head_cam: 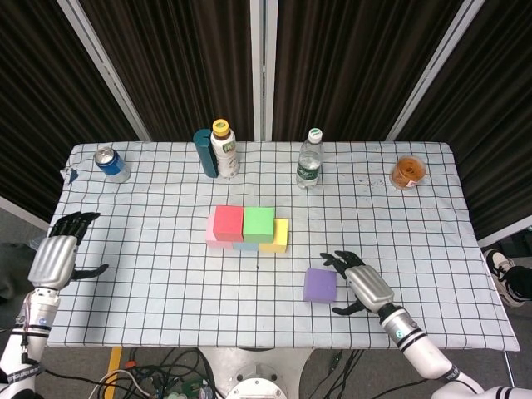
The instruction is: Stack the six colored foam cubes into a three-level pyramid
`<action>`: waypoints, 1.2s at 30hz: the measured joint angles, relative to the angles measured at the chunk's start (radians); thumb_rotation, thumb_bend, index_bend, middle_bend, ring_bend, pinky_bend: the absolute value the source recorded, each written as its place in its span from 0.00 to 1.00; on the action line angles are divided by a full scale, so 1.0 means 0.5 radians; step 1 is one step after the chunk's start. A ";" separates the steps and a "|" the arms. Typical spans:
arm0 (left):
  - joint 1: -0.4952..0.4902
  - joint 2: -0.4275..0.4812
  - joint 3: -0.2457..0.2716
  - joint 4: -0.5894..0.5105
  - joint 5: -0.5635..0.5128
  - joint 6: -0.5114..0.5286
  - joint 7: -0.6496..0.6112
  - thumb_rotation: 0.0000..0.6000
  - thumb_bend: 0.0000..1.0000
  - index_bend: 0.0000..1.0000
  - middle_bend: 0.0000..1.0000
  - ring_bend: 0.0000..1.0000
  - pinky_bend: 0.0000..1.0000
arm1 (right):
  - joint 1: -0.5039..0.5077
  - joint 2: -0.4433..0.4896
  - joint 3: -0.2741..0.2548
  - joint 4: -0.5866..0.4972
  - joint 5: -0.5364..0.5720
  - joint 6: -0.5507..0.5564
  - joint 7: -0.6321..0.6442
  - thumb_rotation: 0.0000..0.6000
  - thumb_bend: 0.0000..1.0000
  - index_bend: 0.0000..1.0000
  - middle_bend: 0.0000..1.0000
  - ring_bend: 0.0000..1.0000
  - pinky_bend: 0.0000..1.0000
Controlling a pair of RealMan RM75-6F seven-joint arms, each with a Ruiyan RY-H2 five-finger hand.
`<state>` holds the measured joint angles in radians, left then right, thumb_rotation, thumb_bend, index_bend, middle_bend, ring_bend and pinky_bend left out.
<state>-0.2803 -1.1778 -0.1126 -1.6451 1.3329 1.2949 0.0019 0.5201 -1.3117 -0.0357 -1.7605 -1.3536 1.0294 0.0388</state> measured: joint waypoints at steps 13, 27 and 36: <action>0.012 -0.009 -0.006 0.016 0.013 0.022 -0.022 1.00 0.09 0.14 0.12 0.07 0.10 | -0.006 -0.094 0.100 0.066 -0.118 0.078 0.003 1.00 0.19 0.00 0.39 0.07 0.00; 0.005 -0.098 0.025 0.050 0.099 0.065 0.094 1.00 0.09 0.14 0.12 0.07 0.10 | 0.370 0.321 0.611 -0.418 0.173 -0.177 0.014 1.00 0.19 0.00 0.39 0.07 0.02; 0.015 -0.097 0.033 0.058 0.101 0.059 0.034 1.00 0.09 0.14 0.12 0.07 0.10 | 0.818 0.269 0.804 -0.339 0.895 -0.445 -0.190 1.00 0.19 0.00 0.39 0.07 0.02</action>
<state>-0.2728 -1.2263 -0.0962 -1.6159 1.3837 1.3245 0.0189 0.9293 -1.1772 0.3664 -1.9301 -0.9061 0.8069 -0.0563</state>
